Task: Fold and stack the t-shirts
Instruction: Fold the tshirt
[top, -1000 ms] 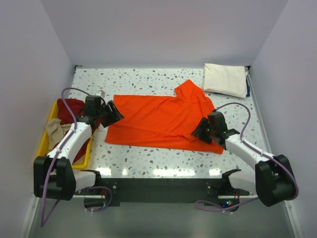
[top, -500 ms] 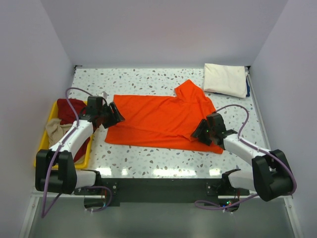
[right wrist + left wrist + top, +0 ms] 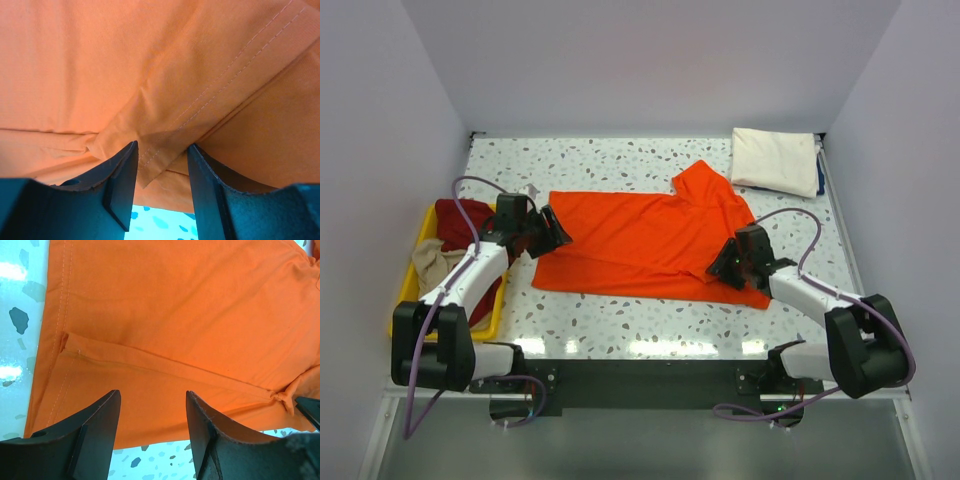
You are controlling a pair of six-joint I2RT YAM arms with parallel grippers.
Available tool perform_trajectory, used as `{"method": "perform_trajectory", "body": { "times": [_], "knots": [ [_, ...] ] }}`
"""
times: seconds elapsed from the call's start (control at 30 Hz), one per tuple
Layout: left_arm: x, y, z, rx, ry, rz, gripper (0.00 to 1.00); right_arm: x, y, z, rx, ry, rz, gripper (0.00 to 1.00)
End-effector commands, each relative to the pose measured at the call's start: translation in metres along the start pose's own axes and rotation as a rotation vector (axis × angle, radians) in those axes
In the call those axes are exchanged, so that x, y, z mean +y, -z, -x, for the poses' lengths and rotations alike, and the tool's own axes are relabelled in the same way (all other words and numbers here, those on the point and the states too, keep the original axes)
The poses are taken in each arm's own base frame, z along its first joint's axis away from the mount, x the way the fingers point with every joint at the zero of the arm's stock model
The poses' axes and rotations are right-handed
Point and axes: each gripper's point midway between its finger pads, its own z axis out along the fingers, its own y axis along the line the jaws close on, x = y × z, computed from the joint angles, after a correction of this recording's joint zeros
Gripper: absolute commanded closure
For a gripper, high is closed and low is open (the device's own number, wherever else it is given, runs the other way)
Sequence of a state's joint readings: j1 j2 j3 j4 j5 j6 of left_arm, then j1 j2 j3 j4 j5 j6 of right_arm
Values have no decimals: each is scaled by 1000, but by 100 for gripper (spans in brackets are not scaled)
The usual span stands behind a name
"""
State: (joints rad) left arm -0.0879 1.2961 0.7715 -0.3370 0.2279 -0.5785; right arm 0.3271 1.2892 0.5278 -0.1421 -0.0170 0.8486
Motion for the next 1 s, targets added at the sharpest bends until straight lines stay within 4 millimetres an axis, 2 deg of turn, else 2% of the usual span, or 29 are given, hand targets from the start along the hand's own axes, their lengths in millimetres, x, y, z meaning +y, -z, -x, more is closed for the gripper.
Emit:
{"method": "perform_trajectory", "body": {
  "times": [0.0, 0.27, 0.6, 0.73, 0.83, 0.97],
  "knots": [
    [-9, 1, 10, -34, -51, -35, 41, 15, 4, 16, -49, 3, 30, 53],
    [-8, 1, 8, -30, -50, -35, 41, 20, 6, 20, -60, 6, 43, 54],
    [-8, 2, 8, -33, -52, -36, 41, 29, 4, 29, -75, 6, 57, 74],
    [-8, 2, 8, -34, -54, -35, 41, 29, -2, 30, -69, 14, 50, 91],
    [-8, 2, 9, -35, -54, -35, 41, 33, -6, 33, -67, 23, 51, 99],
    [-7, 2, 8, -33, -53, -33, 41, 41, -10, 42, -81, 36, 52, 100]
  ]
}}
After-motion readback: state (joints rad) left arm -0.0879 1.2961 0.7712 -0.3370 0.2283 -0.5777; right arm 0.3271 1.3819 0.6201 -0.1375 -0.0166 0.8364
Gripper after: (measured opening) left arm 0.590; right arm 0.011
